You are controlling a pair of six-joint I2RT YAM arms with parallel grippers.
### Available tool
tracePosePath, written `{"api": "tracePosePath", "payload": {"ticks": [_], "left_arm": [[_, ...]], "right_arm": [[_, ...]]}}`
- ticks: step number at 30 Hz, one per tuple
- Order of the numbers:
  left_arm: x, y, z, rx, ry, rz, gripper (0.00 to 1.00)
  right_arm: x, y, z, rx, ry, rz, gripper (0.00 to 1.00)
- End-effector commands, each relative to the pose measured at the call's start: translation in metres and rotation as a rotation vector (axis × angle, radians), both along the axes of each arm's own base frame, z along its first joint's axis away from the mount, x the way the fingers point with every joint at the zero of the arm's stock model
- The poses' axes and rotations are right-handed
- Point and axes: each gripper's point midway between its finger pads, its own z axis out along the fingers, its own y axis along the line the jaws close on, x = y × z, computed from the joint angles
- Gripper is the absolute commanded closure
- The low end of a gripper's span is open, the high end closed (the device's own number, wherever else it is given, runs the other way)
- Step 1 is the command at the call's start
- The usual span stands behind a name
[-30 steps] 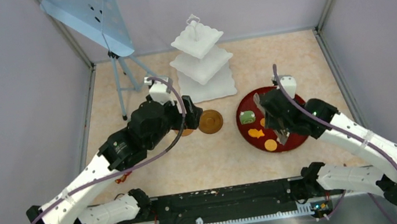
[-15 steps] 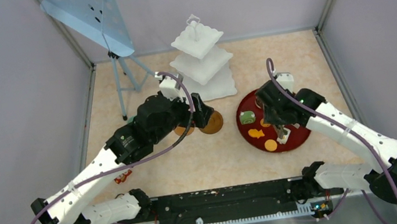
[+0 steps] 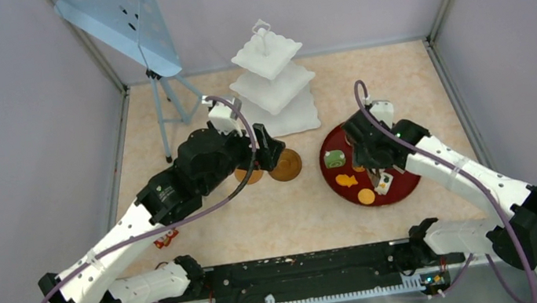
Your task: Serve the afternoon tea
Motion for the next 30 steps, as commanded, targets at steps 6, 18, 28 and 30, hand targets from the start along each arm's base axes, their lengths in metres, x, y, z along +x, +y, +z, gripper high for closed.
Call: {"api": "tracePosePath", "payload": {"ticks": [6,18,28,30], "left_arm": [[0.006,0.005,0.028,-0.030,-0.063,0.025,0.01],[0.007,0.011,0.028,-0.028,-0.063,0.047,0.01],[0.008,0.013,0.028,-0.036,-0.062,0.060,0.01],[0.008,0.013,0.028,-0.038,-0.062,0.061,0.01]], "right_arm": [[0.025,0.002,-0.007,-0.018,-0.034,-0.010,0.50],[0.042,0.001,-0.013,-0.061,-0.024,0.017,0.49],[0.048,0.000,-0.018,-0.128,0.008,0.070,0.46],[0.050,-0.001,-0.018,-0.139,0.004,0.072,0.45]]}}
